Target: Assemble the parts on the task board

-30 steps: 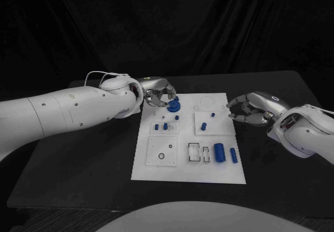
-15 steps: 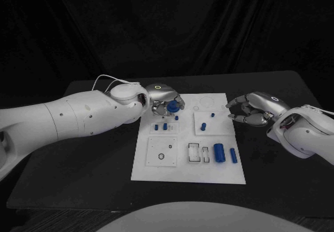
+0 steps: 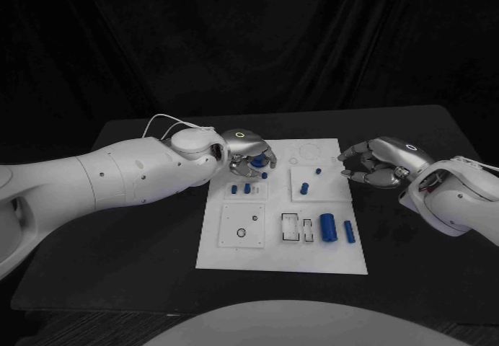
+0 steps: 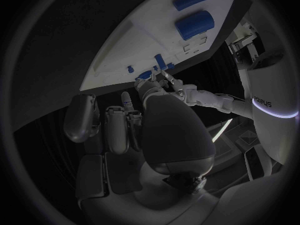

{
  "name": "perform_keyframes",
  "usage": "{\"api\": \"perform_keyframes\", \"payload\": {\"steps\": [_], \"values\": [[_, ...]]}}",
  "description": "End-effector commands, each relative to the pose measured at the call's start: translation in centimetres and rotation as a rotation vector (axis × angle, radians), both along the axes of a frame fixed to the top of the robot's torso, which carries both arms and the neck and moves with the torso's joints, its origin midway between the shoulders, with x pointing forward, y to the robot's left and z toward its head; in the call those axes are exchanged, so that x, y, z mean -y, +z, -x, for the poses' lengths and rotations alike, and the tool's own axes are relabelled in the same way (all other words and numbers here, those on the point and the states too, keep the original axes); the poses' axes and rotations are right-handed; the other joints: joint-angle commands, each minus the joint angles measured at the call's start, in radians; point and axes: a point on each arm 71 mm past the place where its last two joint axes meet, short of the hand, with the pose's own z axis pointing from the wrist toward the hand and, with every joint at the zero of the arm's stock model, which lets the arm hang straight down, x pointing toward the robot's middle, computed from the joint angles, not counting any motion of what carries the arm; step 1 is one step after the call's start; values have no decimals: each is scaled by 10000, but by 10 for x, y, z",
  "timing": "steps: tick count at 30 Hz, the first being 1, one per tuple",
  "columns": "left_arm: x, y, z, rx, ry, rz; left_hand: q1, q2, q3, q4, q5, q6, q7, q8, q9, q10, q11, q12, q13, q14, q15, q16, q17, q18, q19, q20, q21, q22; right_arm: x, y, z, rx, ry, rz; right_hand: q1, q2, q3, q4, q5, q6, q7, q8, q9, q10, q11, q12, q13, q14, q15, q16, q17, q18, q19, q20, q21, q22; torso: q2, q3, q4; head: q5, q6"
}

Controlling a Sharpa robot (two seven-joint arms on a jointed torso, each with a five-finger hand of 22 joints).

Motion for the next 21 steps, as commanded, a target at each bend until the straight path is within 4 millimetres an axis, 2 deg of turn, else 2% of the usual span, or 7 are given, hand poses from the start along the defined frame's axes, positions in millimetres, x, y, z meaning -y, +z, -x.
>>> {"api": "perform_keyframes", "payload": {"steps": [1,7,10,21], "values": [[2,-2,0,-84,-52,-166,-17,108,-9,-31,83,186,37,66,-42,147,-2,95,50,71,-7,40,-31,-177,47,-11,42,1857,0,0,1,71,-33,-46,104,-37,40,-5,37,87,-13,24,-21,392,88,-13,1782,697,78,-8,1201,96,-2,63,-23,1570,1,6,7,-10,18],[2,-5,-1,-141,-20,-224,24,173,100,-44,226,537,94,151,-166,390,-80,125,24,151,-59,131,-66,-220,179,-13,232,1918,1,0,1,62,-58,-42,104,-37,40,-5,37,87,-13,24,-21,392,88,-13,1782,697,78,-8,1201,96,-2,63,-23,1570,0,11,14,-20,4],[4,-6,-1,-170,-34,-243,78,142,288,-83,583,821,83,135,-343,670,-154,-121,-209,204,-140,181,-150,-242,246,-35,336,1949,0,0,2,60,-53,-44,104,-37,40,-5,37,87,-13,24,-21,392,88,-13,1782,697,78,-8,1201,96,-2,63,-23,1570,0,10,6,-7,-2],[9,-15,-1,-246,-103,-219,67,140,446,-151,687,1304,156,219,-471,1266,-253,-264,-402,303,-213,256,-265,-276,338,-67,484,1993,1,0,2,66,-46,-51,104,-37,40,-5,37,87,-13,24,-21,392,88,-13,1782,697,78,-8,1201,96,-2,63,-23,1570,-9,12,6,-46,-17]]}}
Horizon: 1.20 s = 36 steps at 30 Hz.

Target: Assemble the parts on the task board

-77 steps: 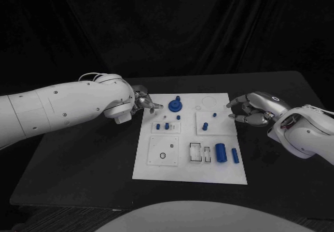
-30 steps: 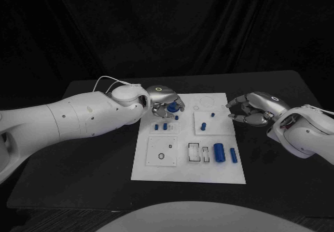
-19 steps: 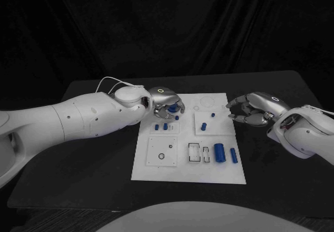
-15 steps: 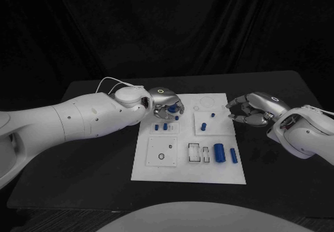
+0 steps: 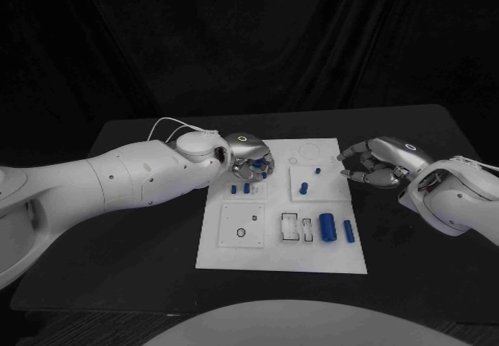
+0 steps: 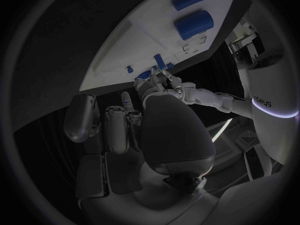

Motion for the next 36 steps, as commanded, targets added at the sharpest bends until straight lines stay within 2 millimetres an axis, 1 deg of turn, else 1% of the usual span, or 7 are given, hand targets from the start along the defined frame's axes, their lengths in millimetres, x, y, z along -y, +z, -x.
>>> {"api": "perform_keyframes", "payload": {"steps": [1,10,14,18,21,25,36], "values": [[3,-3,1,-58,-148,9,39,35,41,-2,42,80,14,55,15,91,-9,-31,-10,31,-18,54,-39,-119,51,4,28,1993,1,0,1,73,-55,-39,64,2,40,-6,37,87,-13,24,-10,392,88,-13,1776,697,78,-8,1201,96,-2,63,-23,1572,-5,0,-2,-13,-7],[2,-11,0,-101,-80,11,54,79,72,-60,68,178,122,115,41,374,-91,0,-17,64,-65,80,-73,-129,76,-7,71,2006,2,0,1,70,-69,-36,59,-10,54,-9,61,97,-14,25,-17,389,88,-17,1771,697,79,-8,1201,96,-2,63,-24,1572,-1,-14,-11,-35,-15],[1,-11,0,26,-59,115,151,164,160,-169,212,345,267,208,79,713,-192,26,-37,190,-150,166,-26,-177,217,-23,269,2071,2,0,1,61,-71,-31,59,-10,54,-9,61,97,-14,25,-17,389,88,-17,1771,697,79,-8,1201,96,-2,63,-24,1572,5,-13,-10,-22,-15],[-2,-9,0,307,-89,360,197,235,279,-240,226,357,480,133,0,1006,-83,-137,-168,330,-56,209,-57,-256,442,-38,580,2174,2,-1,2,51,-72,-28,59,-10,54,-9,61,97,-14,25,-17,389,88,-17,1771,697,79,-8,1201,96,-2,63,-24,1572,9,-11,-15,-36,-15],[-4,-7,2,519,-156,577,264,262,372,-343,288,761,590,203,-70,1529,-30,-511,-479,584,-3,236,-58,-311,609,-52,806,2247,3,-1,2,39,-75,-22,59,-10,54,-9,61,97,-14,25,-17,389,88,-17,1771,697,79,-8,1201,96,-2,63,-24,1572,2,-8,-13,-62,-15],[-7,-4,7,697,-272,831,250,224,376,-433,321,1274,588,245,-207,2197,-64,-962,-823,834,-63,215,-101,-365,767,-79,1021,2318,2,-1,2,19,-68,-16,59,-10,54,-9,61,97,-14,25,-17,389,88,-17,1771,697,79,-8,1201,96,-2,63,-24,1572,-4,-3,-2,-77,-15],[-24,20,13,991,-213,1011,70,115,372,-368,64,1432,556,-95,-663,2580,-55,-2093,-1504,826,-92,-29,-486,-338,689,-99,917,2280,3,-3,2,-57,-100,6,55,-19,71,-14,72,111,-13,27,-24,384,92,-23,1764,693,80,-25,1186,98,-4,64,-33,1570,-11,-13,21,-92,-15]]}}
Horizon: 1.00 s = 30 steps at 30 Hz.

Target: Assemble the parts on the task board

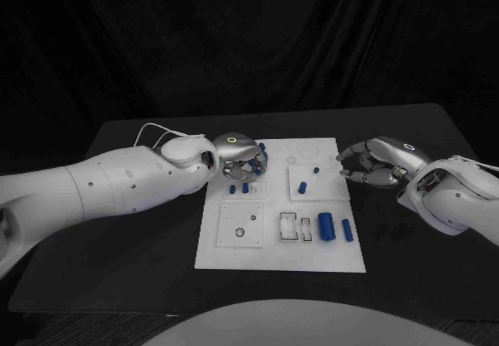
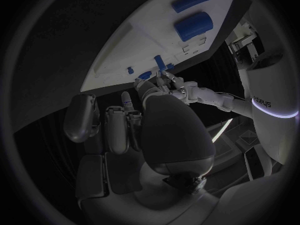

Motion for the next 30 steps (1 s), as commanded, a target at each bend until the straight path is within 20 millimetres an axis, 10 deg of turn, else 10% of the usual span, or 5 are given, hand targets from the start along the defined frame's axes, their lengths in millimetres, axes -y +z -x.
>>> {"api": "perform_keyframes", "payload": {"steps": [1,30], "values": [[-2,10,1,288,-58,193,-98,-38,-10,26,-130,31,-33,-93,-86,43,20,-238,-141,-4,-26,-97,-99,-22,328,-30,-94,2279,1,-1,0,-16,-62,-8,56,-20,71,-14,24,75,23,27,-9,384,92,-23,1768,693,81,-25,1186,98,-4,64,-33,1573,-5,-1,8,-8,3],[-35,5,-6,-470,903,-720,-130,-106,-11,78,-288,61,-48,-170,-237,153,25,-685,-421,-166,-49,-259,-362,8,232,-36,-220,2238,2,-3,1,-85,-71,-12,47,-24,84,-12,22,86,24,29,-15,375,93,-34,1756,693,82,-26,1186,100,-7,65,-46,1570,11,-14,4,75,3]]}}
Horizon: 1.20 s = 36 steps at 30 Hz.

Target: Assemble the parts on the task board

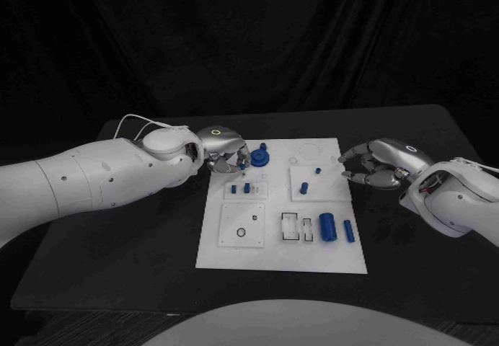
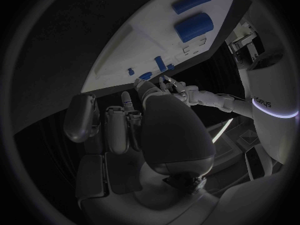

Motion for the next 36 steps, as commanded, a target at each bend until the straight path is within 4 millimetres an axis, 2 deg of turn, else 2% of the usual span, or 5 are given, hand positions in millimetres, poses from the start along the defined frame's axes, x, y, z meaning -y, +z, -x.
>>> {"api": "perform_keyframes", "payload": {"steps": [1,23,36], "values": [[-1,-4,0,-181,99,-133,-52,-28,-10,76,-60,39,-43,-42,-12,73,-17,-50,-8,-55,-11,-32,-5,5,234,-36,-62,2239,1,-1,1,-13,-33,-11,47,-24,56,16,22,49,-12,29,-17,375,93,-34,1758,693,82,-26,1186,100,-7,65,-46,1563,7,-9,-10,7,-2],[5,-10,3,-268,-28,-66,-61,-39,-14,82,-71,13,-37,-60,-34,99,-14,-79,-25,-74,-6,-48,-32,8,224,-36,-75,2235,1,-2,2,-25,-34,-18,47,-24,56,16,22,49,-12,29,-17,375,93,-34,1758,693,82,-26,1186,100,-7,65,-46,1563,-6,6,-27,9,-2],[7,-13,5,-438,-38,-160,-55,-31,-11,81,-77,18,-37,-59,-49,166,-20,-80,-26,-102,6,-74,-80,19,191,-35,-118,2221,1,-3,2,-33,-35,-17,47,-24,56,16,22,49,-12,29,-17,375,93,-34,1758,693,82,-26,1186,100,-7,65,-46,1563,-2,-2,-17,-16,-2]]}}
